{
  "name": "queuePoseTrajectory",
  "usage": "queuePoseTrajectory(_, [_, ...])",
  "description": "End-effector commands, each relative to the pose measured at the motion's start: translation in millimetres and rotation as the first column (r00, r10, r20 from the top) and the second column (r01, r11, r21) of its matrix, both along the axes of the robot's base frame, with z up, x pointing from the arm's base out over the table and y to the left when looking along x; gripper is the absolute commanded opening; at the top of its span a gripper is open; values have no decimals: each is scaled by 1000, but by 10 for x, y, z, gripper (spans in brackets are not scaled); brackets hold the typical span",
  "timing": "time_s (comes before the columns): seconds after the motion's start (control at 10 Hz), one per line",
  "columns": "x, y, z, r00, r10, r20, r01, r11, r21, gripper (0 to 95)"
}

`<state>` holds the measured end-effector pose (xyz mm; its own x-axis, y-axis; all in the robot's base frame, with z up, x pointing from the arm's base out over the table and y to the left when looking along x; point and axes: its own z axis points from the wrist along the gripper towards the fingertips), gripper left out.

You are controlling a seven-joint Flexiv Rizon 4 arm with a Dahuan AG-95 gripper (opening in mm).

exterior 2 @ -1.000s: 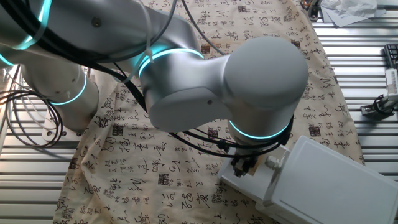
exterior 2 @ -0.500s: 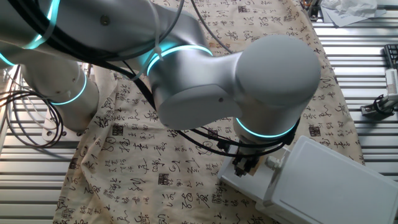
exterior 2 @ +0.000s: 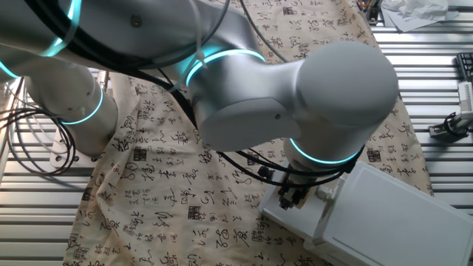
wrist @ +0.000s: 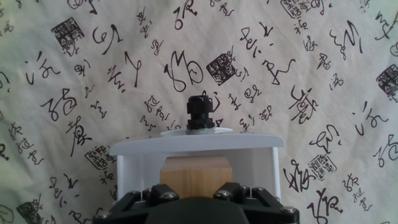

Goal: Put things in the drawer

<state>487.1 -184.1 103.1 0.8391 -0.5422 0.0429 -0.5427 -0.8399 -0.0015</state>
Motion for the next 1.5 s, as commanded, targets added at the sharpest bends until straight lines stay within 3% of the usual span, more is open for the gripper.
queuePoseTrajectory(0.1, [-15,-3,3,1000,-2,2,2,1000,-1,380])
queuePoseTrajectory(0.8, [-16,-5,4,998,-58,7,58,998,-17,380])
queuePoseTrajectory(0.9, [-17,-9,6,997,-78,8,78,997,-16,570])
queuePoseTrajectory(1.1, [-18,-10,7,996,-88,8,89,996,-15,570])
queuePoseTrajectory(1.2, [-18,-10,7,996,-88,9,88,996,-18,760])
queuePoseTrajectory(1.5, [-18,-10,7,996,-85,10,85,996,-17,760])
